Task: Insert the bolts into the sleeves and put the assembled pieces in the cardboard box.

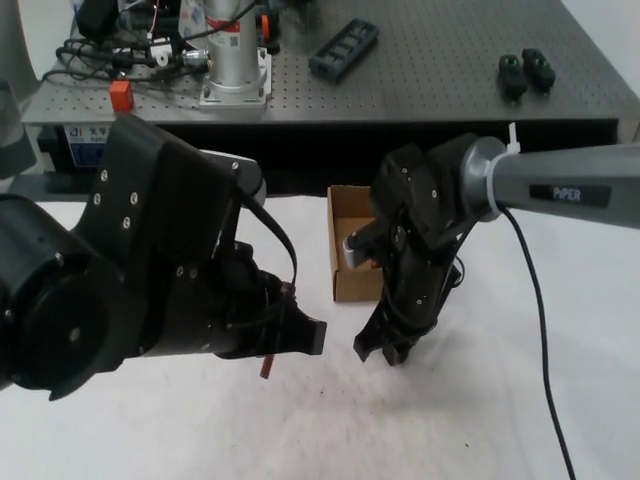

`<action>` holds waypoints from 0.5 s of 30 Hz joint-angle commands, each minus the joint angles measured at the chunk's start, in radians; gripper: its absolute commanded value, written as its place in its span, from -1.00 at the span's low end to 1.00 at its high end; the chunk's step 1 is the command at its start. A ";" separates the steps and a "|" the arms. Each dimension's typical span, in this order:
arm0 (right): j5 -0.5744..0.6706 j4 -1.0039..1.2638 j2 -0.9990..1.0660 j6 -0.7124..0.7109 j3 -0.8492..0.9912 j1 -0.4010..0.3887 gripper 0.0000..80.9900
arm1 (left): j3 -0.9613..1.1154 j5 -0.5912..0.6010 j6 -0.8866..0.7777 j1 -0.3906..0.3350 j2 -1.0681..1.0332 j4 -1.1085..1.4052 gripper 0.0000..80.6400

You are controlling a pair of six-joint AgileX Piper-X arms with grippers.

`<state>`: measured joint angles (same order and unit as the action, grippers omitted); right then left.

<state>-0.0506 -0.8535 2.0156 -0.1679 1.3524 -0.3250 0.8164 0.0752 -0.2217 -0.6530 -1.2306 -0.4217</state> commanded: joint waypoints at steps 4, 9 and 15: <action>-0.001 0.002 0.004 -0.012 0.000 0.010 -0.87 | 0.005 0.046 -0.010 0.002 0.012 0.013 -0.98; 0.228 0.007 -0.121 0.003 -0.022 0.062 -0.87 | -0.031 0.194 -0.016 0.002 0.012 0.102 -0.98; 0.506 0.112 -0.461 0.084 -0.274 0.159 -0.87 | -0.176 0.410 -0.208 0.002 0.012 0.592 -0.98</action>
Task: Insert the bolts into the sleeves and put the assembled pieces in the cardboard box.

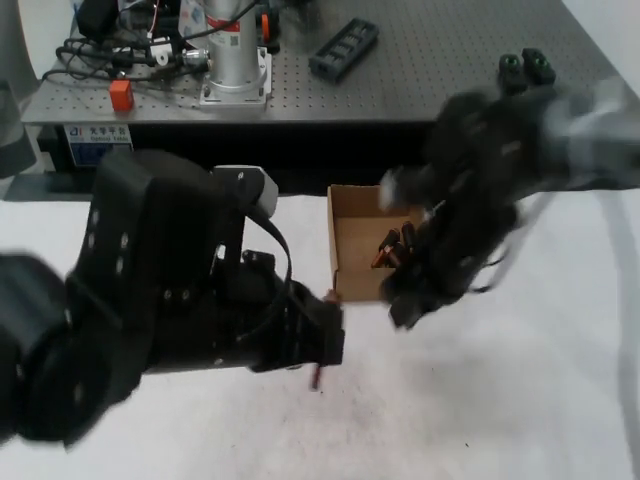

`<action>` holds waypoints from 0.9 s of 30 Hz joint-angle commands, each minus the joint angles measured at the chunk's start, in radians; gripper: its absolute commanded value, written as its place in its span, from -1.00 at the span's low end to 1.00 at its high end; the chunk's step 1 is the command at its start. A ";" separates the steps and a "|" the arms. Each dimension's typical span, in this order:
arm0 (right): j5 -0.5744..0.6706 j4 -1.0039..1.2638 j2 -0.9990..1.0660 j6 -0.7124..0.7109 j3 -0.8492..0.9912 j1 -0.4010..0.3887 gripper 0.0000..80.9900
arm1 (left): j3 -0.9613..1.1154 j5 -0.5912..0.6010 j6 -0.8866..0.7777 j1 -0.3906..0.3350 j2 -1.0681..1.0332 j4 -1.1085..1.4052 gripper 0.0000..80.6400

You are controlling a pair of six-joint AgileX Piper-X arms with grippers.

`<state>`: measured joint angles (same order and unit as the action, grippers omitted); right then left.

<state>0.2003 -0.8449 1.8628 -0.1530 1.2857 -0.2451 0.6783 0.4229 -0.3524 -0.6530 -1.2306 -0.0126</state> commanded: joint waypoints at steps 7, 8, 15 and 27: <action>0.546 0.434 -0.715 0.249 -0.664 0.043 -0.87 | -0.158 0.129 -0.301 0.002 0.012 0.616 -0.98; 0.566 0.501 -0.751 0.294 -0.721 0.014 -0.87 | -0.157 0.144 -0.319 0.002 0.005 0.629 -0.98; 0.521 0.985 -0.814 0.544 -0.902 -0.161 -0.87 | -0.154 0.206 -0.374 0.002 -0.037 0.667 -0.98; 0.462 1.166 -0.814 0.588 -0.900 -0.180 -0.87 | -0.154 0.209 -0.374 0.002 -0.040 0.667 -0.98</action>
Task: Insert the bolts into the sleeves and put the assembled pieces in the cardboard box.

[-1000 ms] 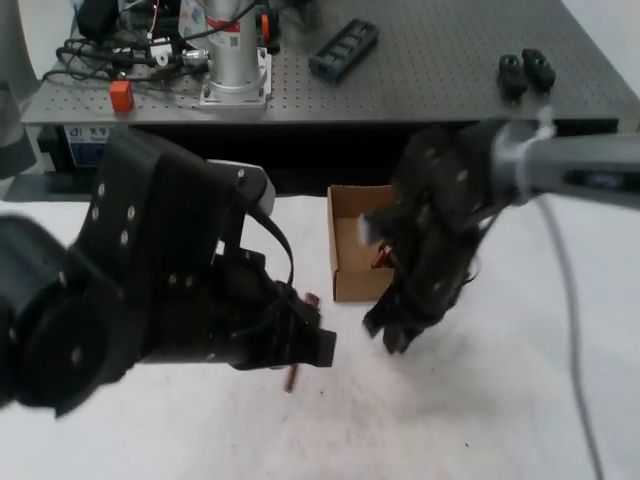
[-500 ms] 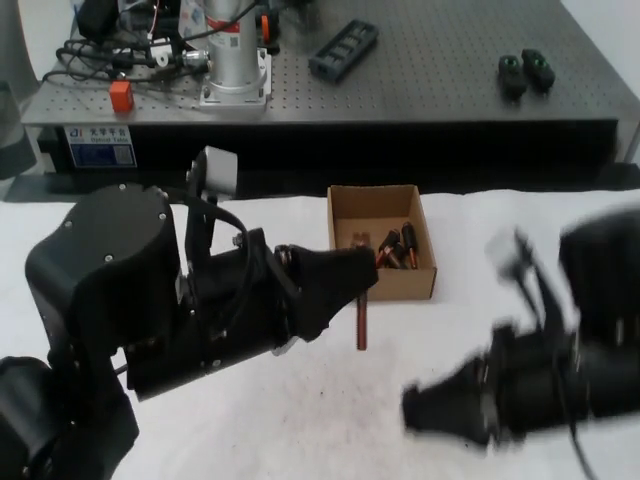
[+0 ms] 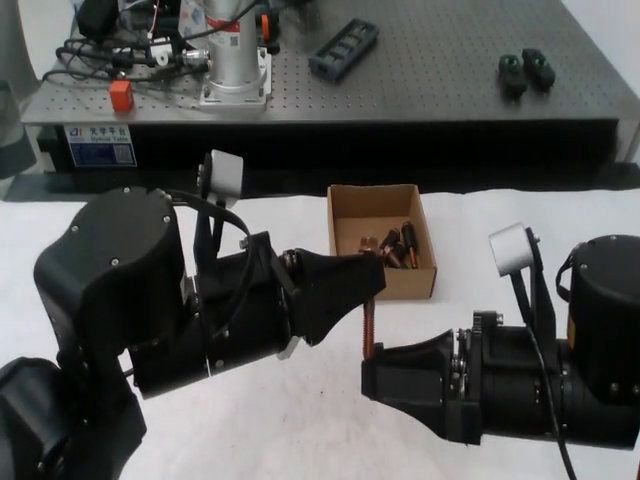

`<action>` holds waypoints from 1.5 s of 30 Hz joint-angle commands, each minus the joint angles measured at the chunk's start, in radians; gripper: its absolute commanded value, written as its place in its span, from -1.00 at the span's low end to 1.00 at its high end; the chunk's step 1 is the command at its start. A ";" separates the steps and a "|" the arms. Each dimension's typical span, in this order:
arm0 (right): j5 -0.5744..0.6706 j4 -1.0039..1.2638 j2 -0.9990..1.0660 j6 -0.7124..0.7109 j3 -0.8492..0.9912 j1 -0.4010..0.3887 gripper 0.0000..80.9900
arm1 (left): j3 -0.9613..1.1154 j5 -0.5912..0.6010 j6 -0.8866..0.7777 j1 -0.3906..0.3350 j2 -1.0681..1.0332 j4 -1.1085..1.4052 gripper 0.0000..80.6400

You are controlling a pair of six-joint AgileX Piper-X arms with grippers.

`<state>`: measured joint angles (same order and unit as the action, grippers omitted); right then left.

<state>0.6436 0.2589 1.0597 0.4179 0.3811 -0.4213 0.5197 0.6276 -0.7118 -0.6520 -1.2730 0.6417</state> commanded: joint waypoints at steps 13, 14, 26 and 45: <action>0.099 0.032 -0.011 0.017 0.005 -0.024 -0.87 | 0.004 0.004 -0.029 0.001 0.003 0.094 -0.98; 0.099 0.022 -0.011 0.017 0.005 -0.024 -0.87 | 0.004 0.004 -0.029 0.001 0.003 0.094 -0.98; 0.062 0.117 -0.021 0.029 0.005 -0.024 -0.87 | 0.004 0.005 -0.029 0.001 0.003 0.094 -0.98; -0.097 0.260 -0.021 0.060 0.005 -0.020 -0.87 | 0.004 0.021 -0.073 0.001 0.003 0.086 -0.11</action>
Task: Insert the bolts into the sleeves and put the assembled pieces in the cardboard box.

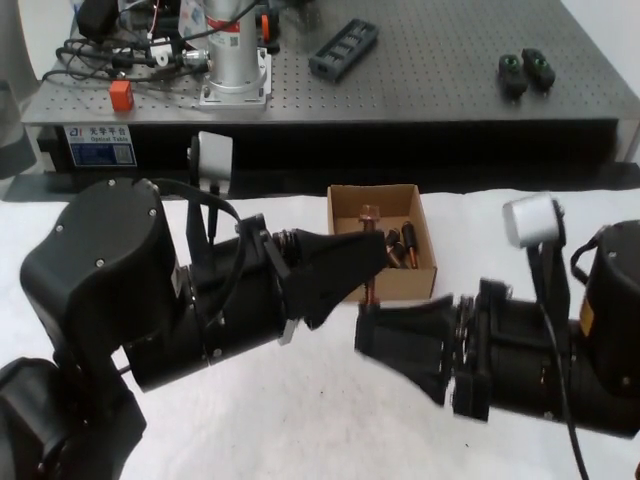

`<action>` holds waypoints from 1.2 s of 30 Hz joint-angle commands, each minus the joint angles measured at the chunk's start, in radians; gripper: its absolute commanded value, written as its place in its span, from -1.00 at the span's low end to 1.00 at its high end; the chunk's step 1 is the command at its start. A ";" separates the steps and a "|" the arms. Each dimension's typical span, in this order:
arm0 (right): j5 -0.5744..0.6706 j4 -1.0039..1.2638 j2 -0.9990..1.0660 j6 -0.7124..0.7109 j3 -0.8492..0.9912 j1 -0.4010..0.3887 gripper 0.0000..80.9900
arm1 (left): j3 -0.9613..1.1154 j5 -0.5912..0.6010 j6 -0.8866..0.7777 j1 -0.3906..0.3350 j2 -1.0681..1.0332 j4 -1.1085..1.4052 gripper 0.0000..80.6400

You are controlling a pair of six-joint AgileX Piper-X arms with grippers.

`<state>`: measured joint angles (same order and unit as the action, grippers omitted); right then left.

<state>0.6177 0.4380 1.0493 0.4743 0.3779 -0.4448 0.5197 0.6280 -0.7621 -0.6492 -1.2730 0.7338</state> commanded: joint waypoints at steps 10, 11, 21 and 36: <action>-0.209 0.093 -0.010 -0.163 0.022 0.126 -0.87 | -0.035 0.066 0.029 0.056 0.044 -0.006 -0.19; -0.222 0.093 -0.005 -0.193 0.030 0.143 -0.87 | -0.053 0.064 0.030 0.072 0.063 -0.004 -0.27; -0.459 -0.166 0.343 -0.386 0.372 0.201 -0.87 | -0.228 0.062 0.159 0.112 0.273 -0.034 -0.98; -0.571 -0.634 0.981 -0.419 0.976 0.209 -0.87 | -0.247 -0.491 0.389 0.112 0.719 -0.958 -0.98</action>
<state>0.0540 -0.1621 1.9706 0.0434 1.2865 -0.2434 0.2693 0.1517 -0.3733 -0.5386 -0.5470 -0.2310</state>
